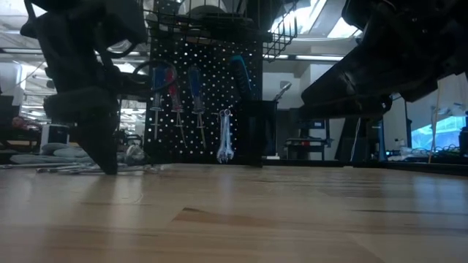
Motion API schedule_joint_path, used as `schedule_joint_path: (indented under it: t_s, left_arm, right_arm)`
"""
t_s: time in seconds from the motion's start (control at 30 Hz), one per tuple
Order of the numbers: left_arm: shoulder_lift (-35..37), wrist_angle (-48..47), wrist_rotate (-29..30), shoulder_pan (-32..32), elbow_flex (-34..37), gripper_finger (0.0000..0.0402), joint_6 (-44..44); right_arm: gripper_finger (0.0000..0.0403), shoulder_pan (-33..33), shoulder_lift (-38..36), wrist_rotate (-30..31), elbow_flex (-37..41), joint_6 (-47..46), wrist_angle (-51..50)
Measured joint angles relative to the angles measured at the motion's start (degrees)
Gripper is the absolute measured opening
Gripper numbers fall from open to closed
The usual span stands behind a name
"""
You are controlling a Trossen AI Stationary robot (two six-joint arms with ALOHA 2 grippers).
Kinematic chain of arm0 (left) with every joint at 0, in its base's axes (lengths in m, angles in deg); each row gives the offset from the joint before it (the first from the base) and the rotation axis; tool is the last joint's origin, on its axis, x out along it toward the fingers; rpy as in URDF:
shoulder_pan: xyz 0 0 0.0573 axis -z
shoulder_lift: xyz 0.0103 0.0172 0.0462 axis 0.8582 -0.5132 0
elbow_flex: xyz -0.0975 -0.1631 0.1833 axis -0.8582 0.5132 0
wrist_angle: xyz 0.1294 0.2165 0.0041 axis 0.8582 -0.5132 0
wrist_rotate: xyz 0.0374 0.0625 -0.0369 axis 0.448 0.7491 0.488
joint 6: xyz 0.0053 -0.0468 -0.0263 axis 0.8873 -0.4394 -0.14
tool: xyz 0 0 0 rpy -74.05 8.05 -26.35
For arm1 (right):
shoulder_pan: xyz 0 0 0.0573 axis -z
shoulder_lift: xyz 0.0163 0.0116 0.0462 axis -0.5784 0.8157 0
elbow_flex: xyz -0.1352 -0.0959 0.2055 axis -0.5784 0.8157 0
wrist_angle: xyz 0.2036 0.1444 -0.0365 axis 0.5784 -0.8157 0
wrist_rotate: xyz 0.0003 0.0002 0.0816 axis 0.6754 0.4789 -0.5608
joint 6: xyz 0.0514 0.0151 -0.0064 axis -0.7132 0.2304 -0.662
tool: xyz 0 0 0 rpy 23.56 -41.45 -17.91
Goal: Hang tools onto peg board
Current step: Hang the wrench on the pegboard
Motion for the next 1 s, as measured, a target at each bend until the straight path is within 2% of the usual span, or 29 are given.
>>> schedule_joint_path:
  t_s: [0.23, 0.37, 0.5, 0.63, 0.77, 1.0]
  left_arm:
    - [0.00, -0.47, 2.15, 3.10, -1.25, 0.0014, 1.30]
    - [1.44, -0.88, 1.95, 5.36, -3.04, 0.0012, 2.66]
    - [2.17, 1.64, -1.21, 7.23, -4.72, 0.0004, 4.09]
    - [1.67, 6.68, -1.70, 8.25, -4.60, 0.0006, 5.29]
    - [1.77, 7.98, -1.60, 8.45, -4.49, 0.0005, 5.55]
    - [2.10, 11.23, -0.57, 7.51, -1.19, 0.0002, 4.35]
  right_arm:
    - [0.0182, 0.00, 0.00, 0.00, 0.00, 0.56, 1.21]
    - [0.0182, 0.01, 0.00, 0.02, -0.78, 4.18, 3.32]
    - [0.0182, 0.54, -0.02, -0.14, -2.64, 17.41, 4.26]
    - [0.0182, 3.16, -0.02, -1.85, -3.97, 32.84, 4.31]
    - [0.0182, 8.40, 0.46, -8.85, -4.12, 37.85, 4.33]
    - [0.0182, 17.00, 6.85, -21.02, -4.17, 34.38, 8.86]
